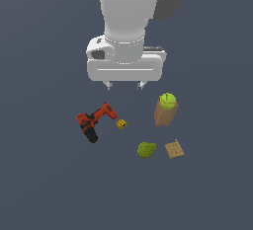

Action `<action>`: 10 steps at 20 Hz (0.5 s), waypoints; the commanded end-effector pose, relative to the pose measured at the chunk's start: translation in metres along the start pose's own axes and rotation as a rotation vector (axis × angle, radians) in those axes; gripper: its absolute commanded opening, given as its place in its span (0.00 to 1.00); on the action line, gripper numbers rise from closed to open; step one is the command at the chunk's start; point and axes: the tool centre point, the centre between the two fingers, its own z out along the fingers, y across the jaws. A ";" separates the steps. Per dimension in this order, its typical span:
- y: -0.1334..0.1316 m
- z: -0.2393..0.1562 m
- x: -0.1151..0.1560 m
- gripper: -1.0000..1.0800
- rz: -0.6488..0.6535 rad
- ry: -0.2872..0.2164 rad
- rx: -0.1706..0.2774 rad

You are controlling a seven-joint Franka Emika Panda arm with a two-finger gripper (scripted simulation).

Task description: Pick up a designated object from a clutter of objects.

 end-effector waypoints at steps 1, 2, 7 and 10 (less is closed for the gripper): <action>0.000 0.000 0.000 0.96 0.000 0.000 0.000; -0.001 0.000 0.000 0.96 -0.002 0.000 0.000; -0.016 0.002 -0.003 0.96 -0.059 -0.015 -0.015; -0.019 0.001 -0.004 0.96 -0.082 -0.020 -0.021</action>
